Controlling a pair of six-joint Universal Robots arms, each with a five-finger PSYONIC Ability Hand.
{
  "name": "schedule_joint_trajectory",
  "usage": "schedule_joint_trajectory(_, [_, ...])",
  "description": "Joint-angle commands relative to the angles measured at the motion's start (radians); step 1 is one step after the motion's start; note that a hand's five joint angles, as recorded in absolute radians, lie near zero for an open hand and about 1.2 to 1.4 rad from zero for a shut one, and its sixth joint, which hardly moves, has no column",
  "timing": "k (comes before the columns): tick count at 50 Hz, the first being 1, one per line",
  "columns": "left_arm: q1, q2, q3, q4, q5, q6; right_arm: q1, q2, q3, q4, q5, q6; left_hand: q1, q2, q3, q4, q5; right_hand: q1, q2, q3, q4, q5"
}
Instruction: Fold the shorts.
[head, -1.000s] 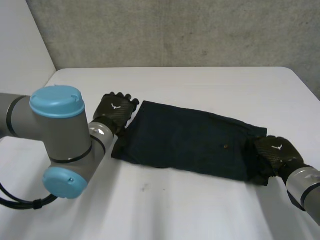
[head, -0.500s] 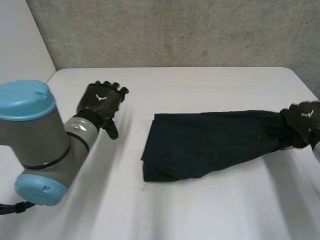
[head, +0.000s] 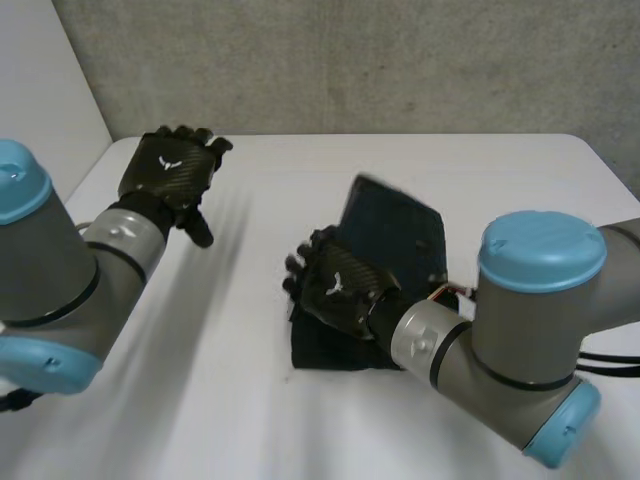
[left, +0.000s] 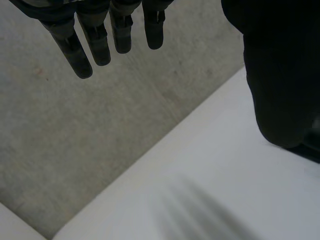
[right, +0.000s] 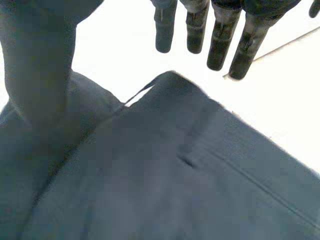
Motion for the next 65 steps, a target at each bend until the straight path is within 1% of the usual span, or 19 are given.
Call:
schedule_joint_trajectory(1, [-0.089, -0.143, 0.179, 0.03, -0.008, 0.0, -0.164, -0.151, -0.028, -0.009, 0.118, 0.422, 0.0, -0.001, -0.01, -0.003, -0.022, -0.052, -0.079, -0.078, -0.091, -0.094])
schedule_joint_trajectory(2, [-0.103, -0.159, 0.201, 0.029, -0.008, 0.0, -0.18, -0.16, -0.029, -0.009, 0.13, 0.472, 0.0, -0.001, -0.01, -0.003, -0.022, -0.052, -0.079, -0.078, -0.091, -0.094])
schedule_joint_trajectory(3, [-0.133, -0.193, 0.24, 0.027, -0.007, 0.0, -0.202, -0.168, -0.037, -0.002, 0.142, 0.575, 0.0, -0.001, -0.01, -0.003, -0.022, -0.052, -0.079, -0.078, -0.091, -0.094])
schedule_joint_trajectory(5, [-0.166, -0.233, 0.279, 0.024, -0.007, -0.003, -0.222, -0.169, -0.041, 0.005, 0.147, 0.65, 0.003, 0.002, -0.007, 0.0, -0.019, -0.052, -0.079, -0.078, -0.091, -0.094])
schedule_joint_trajectory(7, [-0.219, -0.288, 0.336, 0.015, -0.004, -0.014, -0.245, -0.165, -0.038, 0.01, 0.153, 0.706, 0.015, 0.013, 0.005, 0.012, -0.007, -0.052, -0.079, -0.078, -0.091, -0.094])
schedule_joint_trajectory(11, [-0.293, -0.368, 0.431, -0.005, -0.002, -0.054, -0.28, -0.154, -0.029, 0.03, 0.161, 0.706, 0.015, 0.014, 0.005, 0.012, -0.007, -0.052, -0.079, -0.078, -0.091, -0.094])
schedule_joint_trajectory(15, [-0.318, -0.472, 0.535, -0.041, 0.004, -0.11, -0.311, -0.082, -0.069, 0.08, 0.165, 0.704, 0.015, 0.014, 0.005, 0.012, -0.007, -0.052, -0.079, -0.078, -0.091, -0.094])
schedule_joint_trajectory(18, [-0.322, -0.543, 0.61, -0.077, 0.012, -0.124, -0.312, -0.029, -0.116, 0.114, 0.167, 0.715, 0.015, 0.014, 0.005, 0.012, -0.007, -0.052, -0.079, -0.078, -0.091, -0.094])
schedule_joint_trajectory(23, [-0.324, -0.698, 0.808, -0.215, 0.056, -0.121, -0.314, 0.089, -0.222, 0.191, 0.156, 0.753, 0.018, 0.017, 0.008, 0.015, -0.004, -0.052, -0.079, -0.078, -0.091, -0.094])
schedule_joint_trajectory(30, [-0.313, -0.795, 0.959, -0.384, 0.027, -0.115, -0.303, 0.218, -0.339, 0.263, 0.147, 0.769, 0.062, 0.06, 0.052, 0.059, 0.04, -0.052, -0.079, -0.078, -0.091, -0.094])
schedule_joint_trajectory(34, [-0.312, -0.795, 0.962, -0.479, -0.065, -0.1, -0.302, 0.272, -0.388, 0.301, 0.115, 0.758, 0.065, 0.064, 0.055, 0.062, 0.043, -0.052, -0.079, -0.078, -0.091, -0.094])
schedule_joint_trajectory(35, [-0.312, -0.795, 0.957, -0.511, -0.105, -0.085, -0.303, 0.28, -0.394, 0.31, 0.107, 0.758, 0.062, 0.061, 0.052, 0.059, 0.04, -0.052, -0.079, -0.078, -0.091, -0.094])
schedule_joint_trajectory(41, [-0.322, -0.793, 0.907, -0.577, -0.209, -0.007, -0.302, 0.346, -0.442, 0.367, 0.08, 0.679, 0.059, 0.058, 0.049, 0.056, 0.037, -0.052, -0.079, -0.078, -0.091, -0.094])
schedule_joint_trajectory(44, [-0.322, -0.796, 0.899, -0.575, -0.226, 0.015, -0.302, 0.36, -0.448, 0.375, 0.092, 0.623, 0.059, 0.058, 0.049, 0.056, 0.037, -0.052, -0.079, -0.078, -0.091, -0.094])
schedule_joint_trajectory(47, [-0.327, -0.795, 0.894, -0.575, -0.218, 0.014, -0.3, 0.361, -0.445, 0.376, 0.093, 0.587, 0.059, 0.058, 0.049, 0.056, 0.037, -0.052, -0.079, -0.078, -0.091, -0.094])
schedule_joint_trajectory(50, [-0.333, -0.79, 0.897, -0.575, -0.215, 0.014, -0.3, 0.354, -0.442, 0.376, 0.093, 0.583, 0.059, 0.058, 0.049, 0.056, 0.037, -0.052, -0.079, -0.078, -0.091, -0.094])
schedule_joint_trajectory(54, [-0.353, -0.737, 0.902, -0.569, -0.214, 0.01, -0.3, 0.305, -0.433, 0.367, 0.09, 0.589, 0.047, 0.046, 0.037, 0.044, 0.025, -0.052, -0.079, -0.078, -0.091, -0.094])
schedule_joint_trajectory(60, [-0.359, -0.556, 0.856, -0.565, -0.215, 0.003, -0.309, 0.11, -0.379, 0.292, 0.102, 0.654, 0.041, 0.04, 0.031, 0.038, 0.019, -0.052, -0.079, -0.078, -0.091, -0.094])
schedule_joint_trajectory(65, [-0.316, -0.353, 0.747, -0.536, -0.215, -0.035, -0.313, -0.028, -0.321, 0.22, 0.188, 0.773, 0.03, 0.028, 0.019, 0.026, 0.008, -0.052, -0.079, -0.078, -0.091, -0.094])
